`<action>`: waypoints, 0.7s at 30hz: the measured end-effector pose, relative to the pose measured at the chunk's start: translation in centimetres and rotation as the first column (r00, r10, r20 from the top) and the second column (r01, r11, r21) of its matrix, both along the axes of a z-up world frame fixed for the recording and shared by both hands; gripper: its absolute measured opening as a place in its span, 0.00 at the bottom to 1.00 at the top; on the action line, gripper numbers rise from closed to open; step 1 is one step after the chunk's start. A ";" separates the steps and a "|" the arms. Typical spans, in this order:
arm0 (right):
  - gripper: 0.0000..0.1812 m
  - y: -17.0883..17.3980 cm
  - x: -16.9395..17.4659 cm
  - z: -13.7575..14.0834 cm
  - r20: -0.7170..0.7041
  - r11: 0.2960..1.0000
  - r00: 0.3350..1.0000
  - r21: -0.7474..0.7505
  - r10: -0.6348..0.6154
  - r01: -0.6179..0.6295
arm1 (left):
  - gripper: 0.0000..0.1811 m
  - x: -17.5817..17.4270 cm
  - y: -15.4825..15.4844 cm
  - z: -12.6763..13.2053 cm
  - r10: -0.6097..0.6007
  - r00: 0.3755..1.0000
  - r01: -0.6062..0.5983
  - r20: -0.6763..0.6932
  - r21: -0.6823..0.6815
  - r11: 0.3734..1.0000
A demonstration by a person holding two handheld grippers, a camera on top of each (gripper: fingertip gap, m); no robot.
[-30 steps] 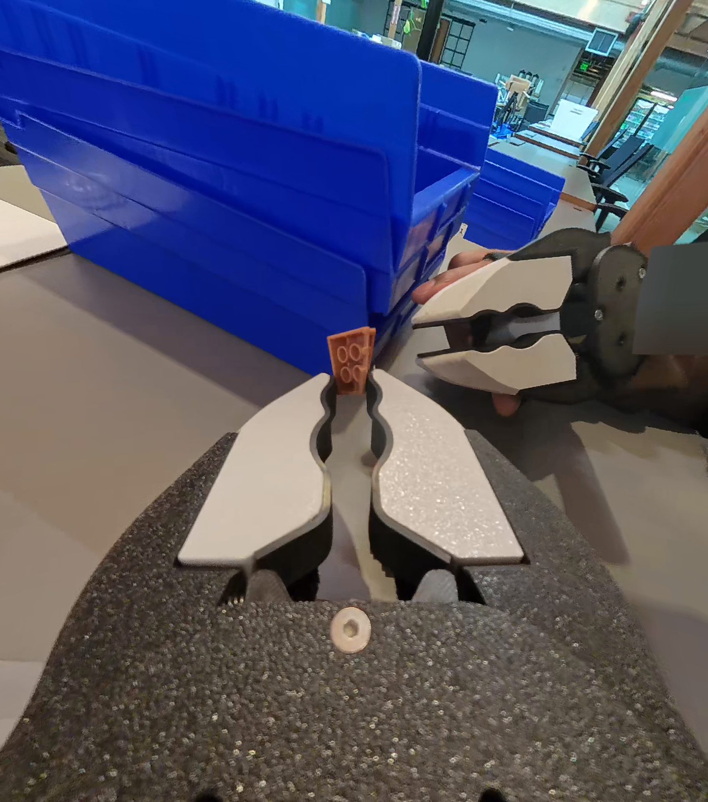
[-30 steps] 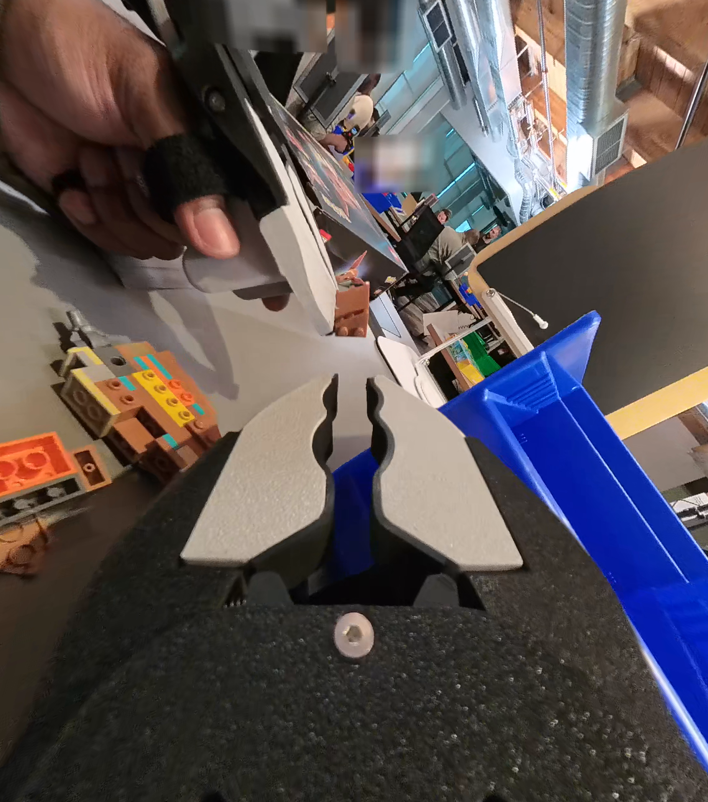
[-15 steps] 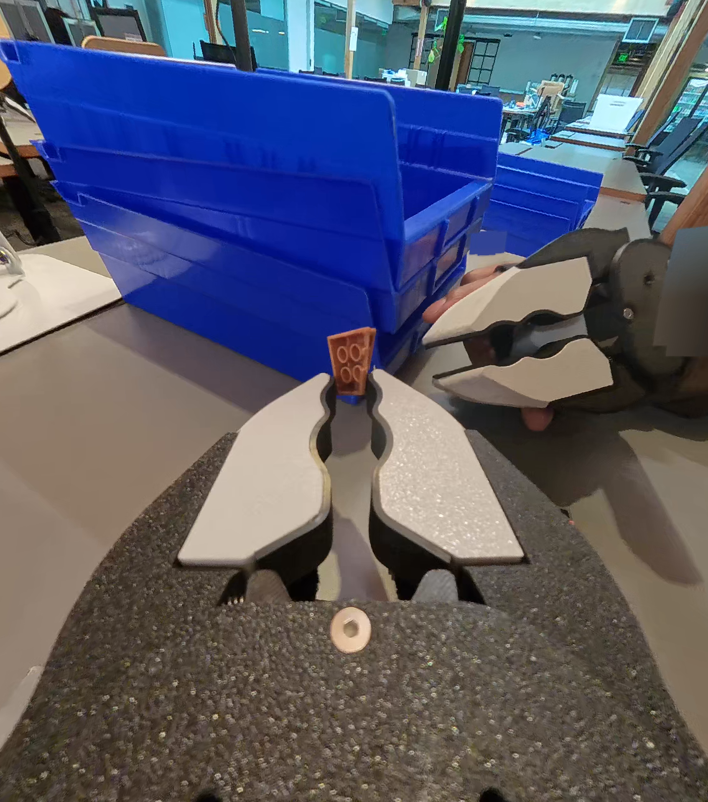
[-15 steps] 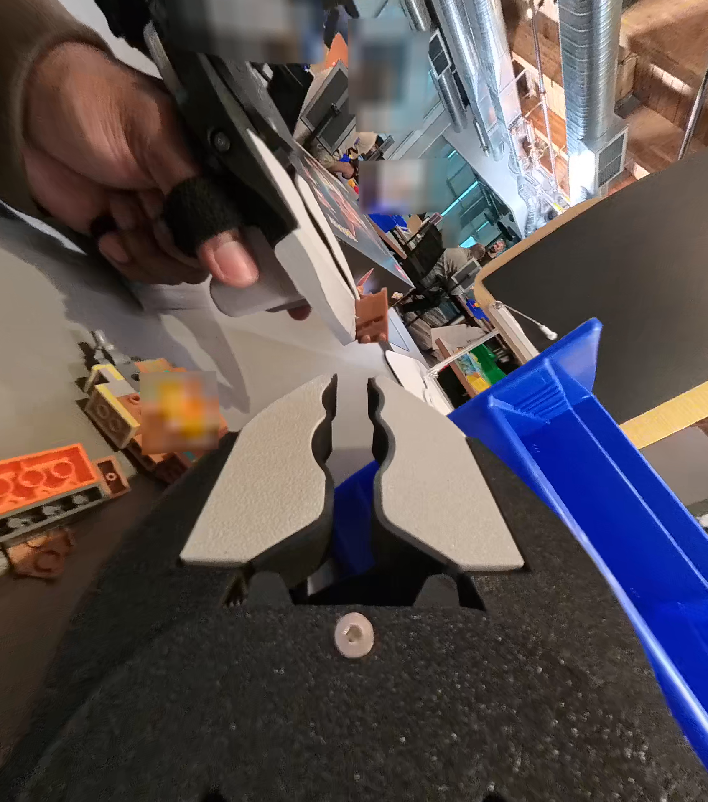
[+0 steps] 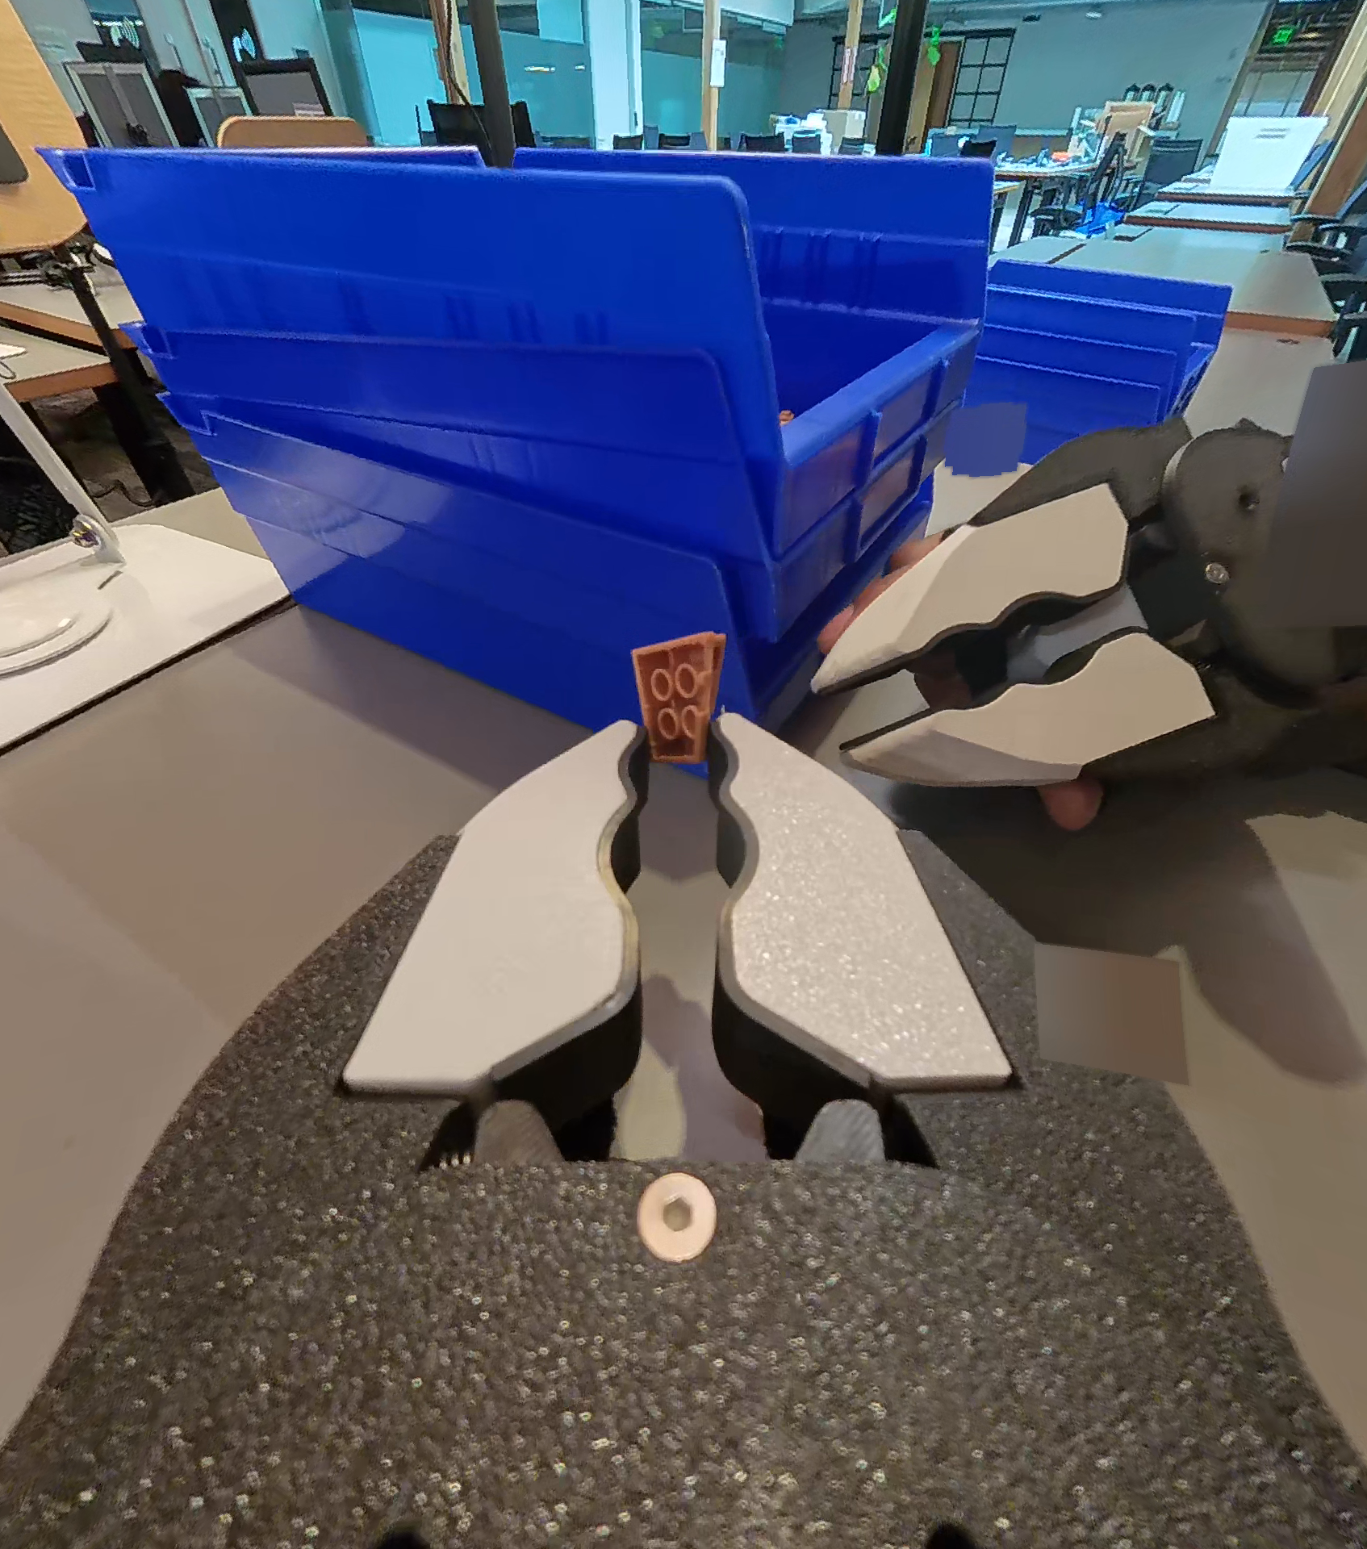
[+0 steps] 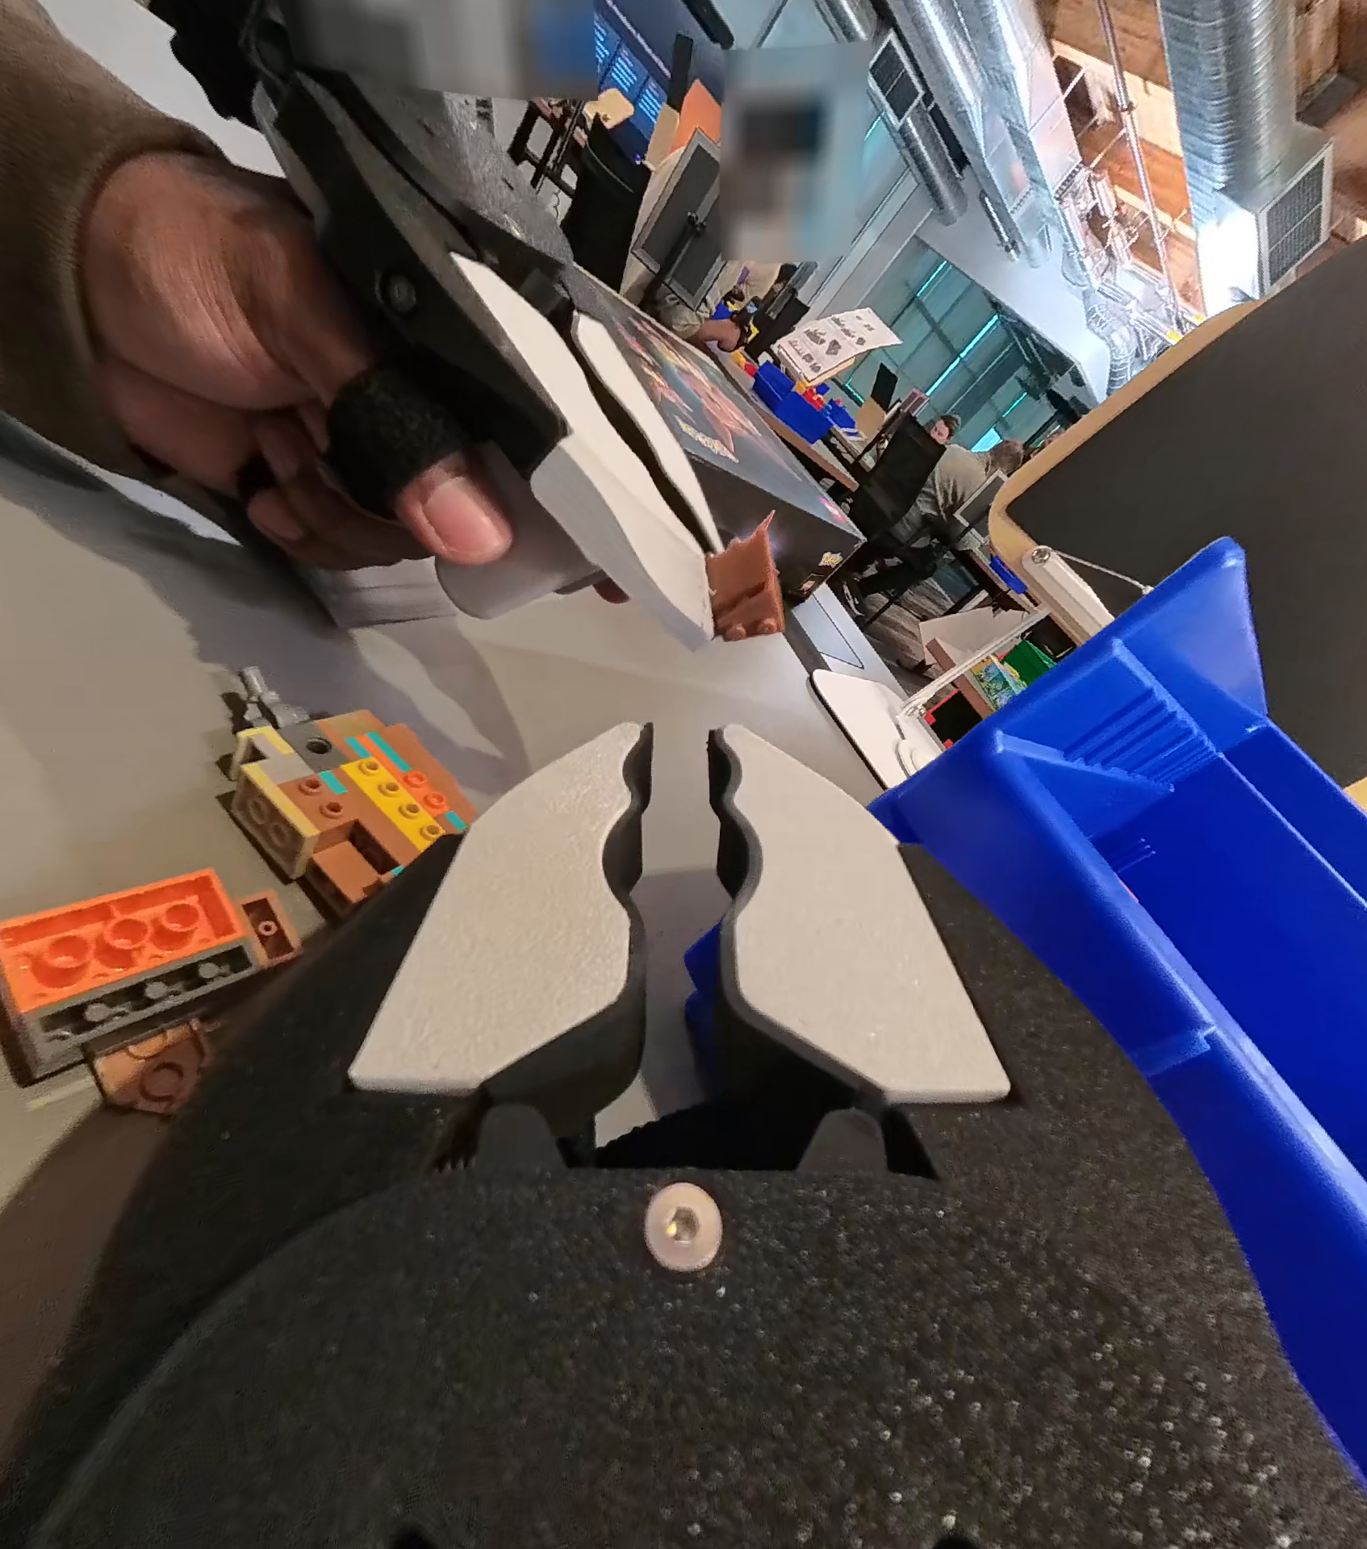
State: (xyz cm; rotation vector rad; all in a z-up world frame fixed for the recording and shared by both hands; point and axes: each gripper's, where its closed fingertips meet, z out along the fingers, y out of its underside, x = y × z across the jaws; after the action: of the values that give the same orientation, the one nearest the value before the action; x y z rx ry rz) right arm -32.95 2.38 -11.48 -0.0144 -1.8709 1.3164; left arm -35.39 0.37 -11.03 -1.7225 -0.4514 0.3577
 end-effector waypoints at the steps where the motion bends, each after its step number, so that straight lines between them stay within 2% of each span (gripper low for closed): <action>1: 0.07 0.0 0.0 0.0 0.000 1.000 1.000 0.001 0.001 -0.001 | 0.07 0.0 0.0 0.1 0.003 1.000 -0.003 -0.004 -0.001 1.000; 8: 0.07 -0.2 -0.1 0.1 -0.023 1.000 1.000 0.007 -0.010 0.010 | 0.07 0.0 -0.1 0.2 0.014 1.000 -0.014 -0.013 0.001 1.000; 13: 0.06 -0.3 0.0 1.2 -0.083 1.000 0.996 -0.004 -0.023 0.023 | 0.07 0.2 -0.4 1.1 0.037 0.998 -0.036 -0.047 0.027 0.999; 21: 0.04 -0.8 1.1 2.0 -0.191 1.000 0.982 0.028 0.007 -0.002 | 0.07 -0.6 -0.9 1.3 0.094 0.994 -0.091 -0.061 0.051 0.995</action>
State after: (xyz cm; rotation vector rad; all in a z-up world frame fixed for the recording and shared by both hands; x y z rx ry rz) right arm -31.81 1.55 -9.48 0.1269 -1.7265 1.2487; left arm -36.01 -0.52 -9.73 -1.6423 -0.4907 0.4638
